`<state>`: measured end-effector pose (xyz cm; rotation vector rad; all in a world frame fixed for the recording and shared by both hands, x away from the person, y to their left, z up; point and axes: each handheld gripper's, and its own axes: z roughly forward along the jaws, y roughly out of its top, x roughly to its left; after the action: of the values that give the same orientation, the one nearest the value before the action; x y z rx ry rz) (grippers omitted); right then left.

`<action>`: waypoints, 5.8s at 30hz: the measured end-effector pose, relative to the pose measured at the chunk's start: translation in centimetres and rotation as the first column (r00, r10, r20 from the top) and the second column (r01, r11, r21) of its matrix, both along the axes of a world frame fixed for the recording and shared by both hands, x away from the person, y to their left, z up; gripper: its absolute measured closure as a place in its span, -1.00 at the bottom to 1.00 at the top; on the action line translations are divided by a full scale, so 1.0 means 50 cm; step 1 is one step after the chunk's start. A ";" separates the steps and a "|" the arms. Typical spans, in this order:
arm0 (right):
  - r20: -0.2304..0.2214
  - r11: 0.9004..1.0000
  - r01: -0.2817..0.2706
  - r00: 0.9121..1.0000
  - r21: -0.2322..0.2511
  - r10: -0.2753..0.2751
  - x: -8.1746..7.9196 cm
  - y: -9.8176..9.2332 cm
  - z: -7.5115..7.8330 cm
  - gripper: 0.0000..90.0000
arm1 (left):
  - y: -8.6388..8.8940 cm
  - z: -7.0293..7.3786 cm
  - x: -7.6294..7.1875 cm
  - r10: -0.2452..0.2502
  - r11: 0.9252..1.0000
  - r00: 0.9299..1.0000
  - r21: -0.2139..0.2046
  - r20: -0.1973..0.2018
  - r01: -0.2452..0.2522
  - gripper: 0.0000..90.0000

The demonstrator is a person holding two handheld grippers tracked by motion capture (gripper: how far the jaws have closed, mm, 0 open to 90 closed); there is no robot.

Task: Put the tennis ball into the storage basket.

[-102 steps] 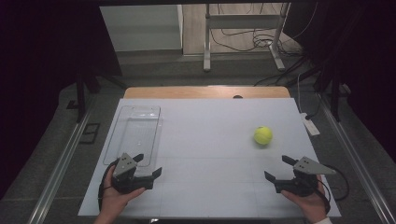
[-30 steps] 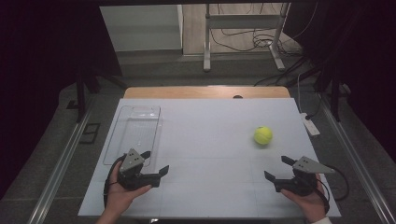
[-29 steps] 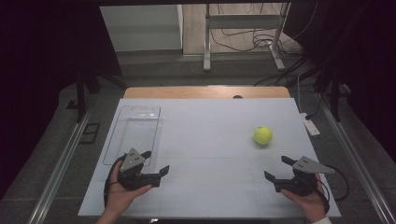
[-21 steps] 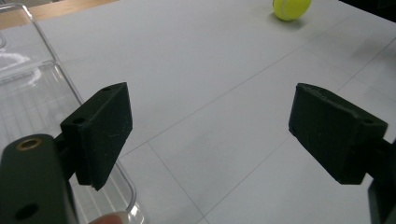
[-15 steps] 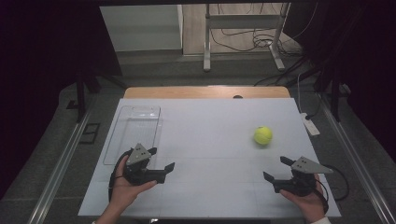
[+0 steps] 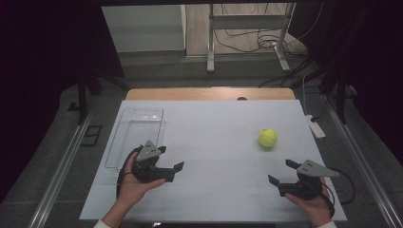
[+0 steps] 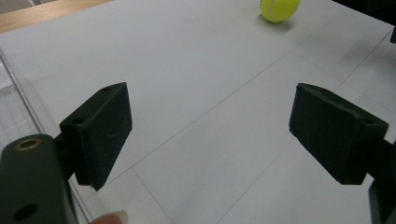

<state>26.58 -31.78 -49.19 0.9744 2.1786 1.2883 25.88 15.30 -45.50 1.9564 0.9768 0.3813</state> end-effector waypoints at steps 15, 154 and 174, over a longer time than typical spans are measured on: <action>-0.001 1.000 -0.007 1.000 -0.003 0.007 0.000 0.000 -0.001 -0.77 | -0.029 0.005 0.022 -0.032 0.999 0.999 0.004 -0.017 0.032 -0.69; -0.023 0.999 -0.039 0.999 -0.025 0.038 0.000 0.007 -0.015 -0.75 | -0.278 0.014 0.198 -0.228 0.972 0.968 0.028 -0.099 0.232 -0.73; -0.024 0.999 -0.038 0.999 -0.023 0.038 0.001 0.005 -0.015 -0.75 | -0.300 0.015 0.216 -0.237 0.970 0.966 0.021 -0.101 0.241 -0.74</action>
<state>26.62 -31.50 -49.96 0.9482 2.2353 1.2712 36.68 0.30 -44.77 2.1106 0.7865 0.1668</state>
